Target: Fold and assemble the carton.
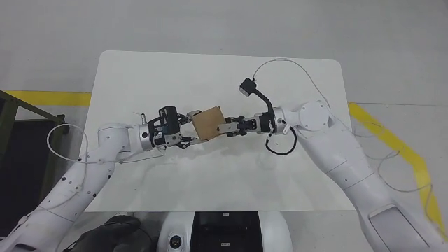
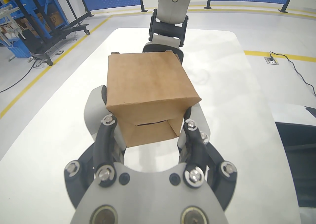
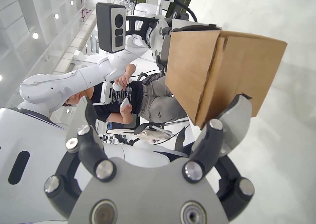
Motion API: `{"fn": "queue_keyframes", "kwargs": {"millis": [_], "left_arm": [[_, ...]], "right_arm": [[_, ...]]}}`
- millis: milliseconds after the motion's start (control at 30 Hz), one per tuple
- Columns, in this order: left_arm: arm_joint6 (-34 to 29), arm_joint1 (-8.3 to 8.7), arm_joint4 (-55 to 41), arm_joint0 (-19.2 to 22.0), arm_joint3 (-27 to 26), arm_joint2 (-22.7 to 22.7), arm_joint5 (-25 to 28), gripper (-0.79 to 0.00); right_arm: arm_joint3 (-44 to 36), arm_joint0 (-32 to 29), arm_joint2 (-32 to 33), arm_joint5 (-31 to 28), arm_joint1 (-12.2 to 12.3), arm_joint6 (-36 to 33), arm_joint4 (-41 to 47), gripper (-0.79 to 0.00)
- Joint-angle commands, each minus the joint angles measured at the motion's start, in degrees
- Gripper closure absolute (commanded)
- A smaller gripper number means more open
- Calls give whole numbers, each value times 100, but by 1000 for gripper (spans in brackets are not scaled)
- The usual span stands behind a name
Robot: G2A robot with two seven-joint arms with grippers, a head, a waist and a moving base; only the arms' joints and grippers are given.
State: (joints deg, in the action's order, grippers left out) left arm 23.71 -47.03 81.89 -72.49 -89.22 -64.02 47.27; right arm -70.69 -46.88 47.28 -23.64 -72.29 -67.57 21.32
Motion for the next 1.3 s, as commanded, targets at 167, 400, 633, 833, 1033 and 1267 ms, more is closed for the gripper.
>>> {"fn": "queue_keyframes", "kwargs": {"millis": [167, 400, 633, 833, 1033, 1267], "left_arm": [[-84, -37, -19, 42, 46, 39, 36, -182], [-152, -76, -55, 103, 103, 74, 74, -191], [-183, -108, -110, 145, 208, 81, 132, -191], [-191, -153, -123, 251, 475, 171, 262, -188], [-241, -247, 48, 460, 885, 445, 268, -200], [-194, -370, 188, 739, 1337, 750, 292, -326]], "right_arm": [[-67, 31, -31, -20, -13, -33, -107, -785], [-157, 39, -91, 26, -23, -56, -273, -785], [-162, -11, 49, -52, 22, -31, -371, -785], [-18, -193, 451, -189, 146, 24, -322, -785], [-31, -438, 895, -573, 292, 193, -528, -785], [-206, -736, 1234, -845, 412, 320, -598, -785]]}}
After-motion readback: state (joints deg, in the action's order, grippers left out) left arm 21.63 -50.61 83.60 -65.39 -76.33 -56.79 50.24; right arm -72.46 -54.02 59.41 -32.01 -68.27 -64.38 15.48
